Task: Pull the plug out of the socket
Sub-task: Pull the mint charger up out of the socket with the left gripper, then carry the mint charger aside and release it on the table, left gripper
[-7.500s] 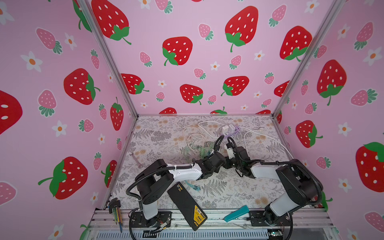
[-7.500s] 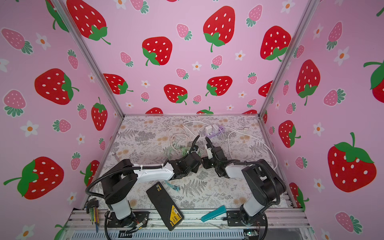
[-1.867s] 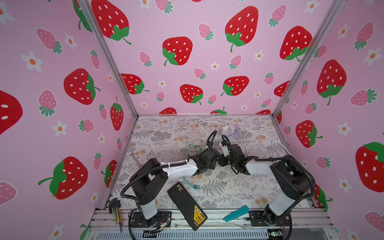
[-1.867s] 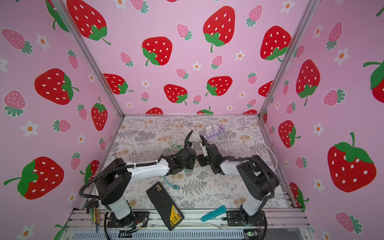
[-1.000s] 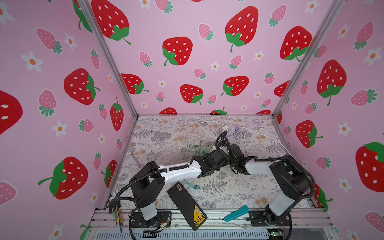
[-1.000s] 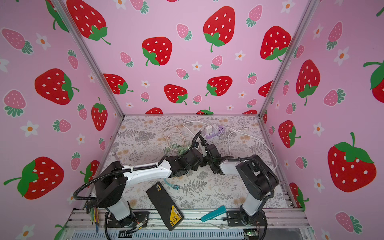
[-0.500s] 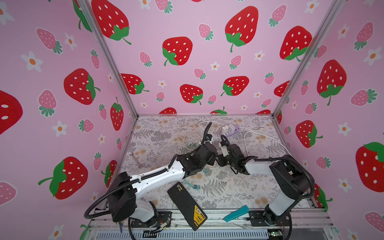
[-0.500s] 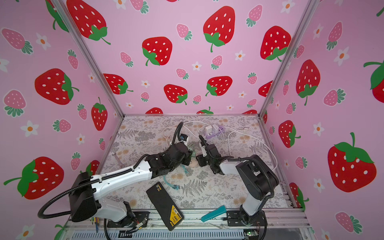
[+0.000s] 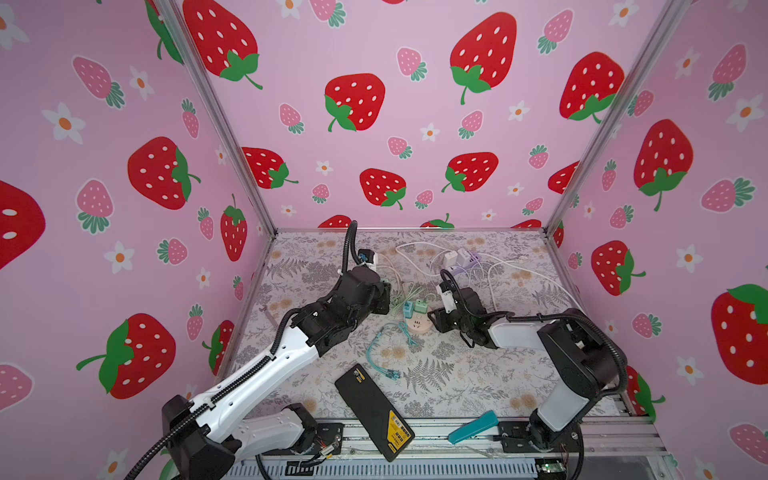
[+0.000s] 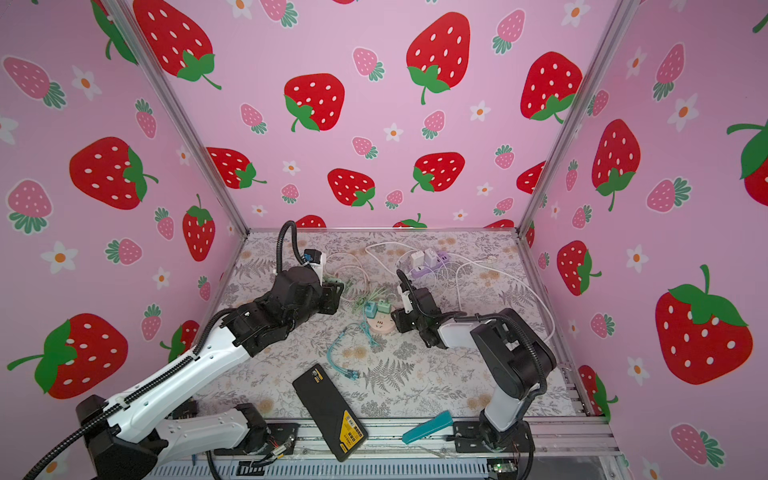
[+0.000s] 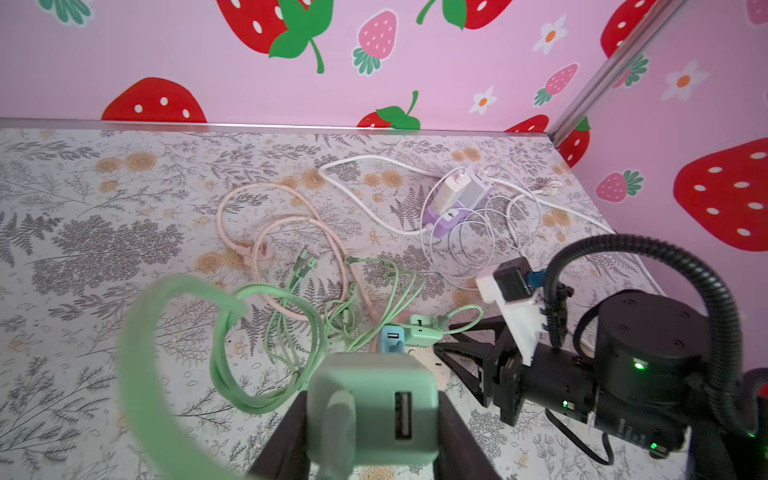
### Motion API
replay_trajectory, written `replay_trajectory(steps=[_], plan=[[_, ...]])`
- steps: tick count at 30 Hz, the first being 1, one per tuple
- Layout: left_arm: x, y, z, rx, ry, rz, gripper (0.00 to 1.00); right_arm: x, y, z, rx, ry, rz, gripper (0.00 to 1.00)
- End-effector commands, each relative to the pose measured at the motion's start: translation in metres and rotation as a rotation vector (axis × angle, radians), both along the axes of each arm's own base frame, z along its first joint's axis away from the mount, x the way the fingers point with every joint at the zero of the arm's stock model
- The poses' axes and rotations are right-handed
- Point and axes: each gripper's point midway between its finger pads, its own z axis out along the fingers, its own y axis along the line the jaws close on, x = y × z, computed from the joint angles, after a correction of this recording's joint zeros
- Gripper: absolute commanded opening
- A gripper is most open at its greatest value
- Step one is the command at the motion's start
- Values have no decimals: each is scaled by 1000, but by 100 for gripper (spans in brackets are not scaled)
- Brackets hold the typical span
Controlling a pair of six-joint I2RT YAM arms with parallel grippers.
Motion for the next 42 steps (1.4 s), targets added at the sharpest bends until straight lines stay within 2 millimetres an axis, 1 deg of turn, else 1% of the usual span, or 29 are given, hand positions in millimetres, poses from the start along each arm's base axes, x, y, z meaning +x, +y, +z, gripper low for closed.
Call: replay_trajectory(steps=[1, 4, 8, 10, 14, 17, 19, 21, 24, 26, 31, 35, 37, 40, 42], plan=[[7, 25, 7, 15, 34, 39, 21, -65, -50, -87, -288, 277, 25, 45], [18, 56, 0, 33, 80, 117, 21, -65, -50, -87, -286, 277, 25, 45], [33, 108, -18, 35, 171, 250, 21, -64, -50, -86, -287, 276, 22, 45], [37, 131, -27, 6, 215, 303, 21, -64, -50, -86, -286, 276, 23, 45], [42, 175, -35, -29, 256, 412, 21, -64, -50, -86, -288, 275, 22, 45], [44, 198, -42, -60, 285, 474, 21, -64, -50, -86, -286, 276, 22, 45], [47, 205, -51, -89, 305, 488, 21, -64, -50, -86, -286, 276, 22, 45], [51, 205, -62, -116, 331, 483, 21, -64, -50, -85, -285, 275, 23, 45], [59, 212, -87, -172, 385, 501, 20, -64, -50, -84, -284, 274, 25, 45], [65, 211, -103, -239, 424, 494, 20, -65, -50, -85, -284, 275, 25, 45], [76, 204, -137, -291, 499, 481, 21, -65, -50, -85, -285, 275, 26, 45], [78, 200, -169, -308, 589, 480, 21, -65, -50, -85, -286, 275, 25, 45], [79, 198, -182, -315, 622, 473, 21, -64, -50, -85, -284, 275, 26, 45], [77, 195, -197, -315, 666, 462, 21, -65, -50, -85, -285, 275, 26, 45], [77, 197, -202, -308, 683, 471, 21, -65, -50, -85, -285, 276, 25, 45]])
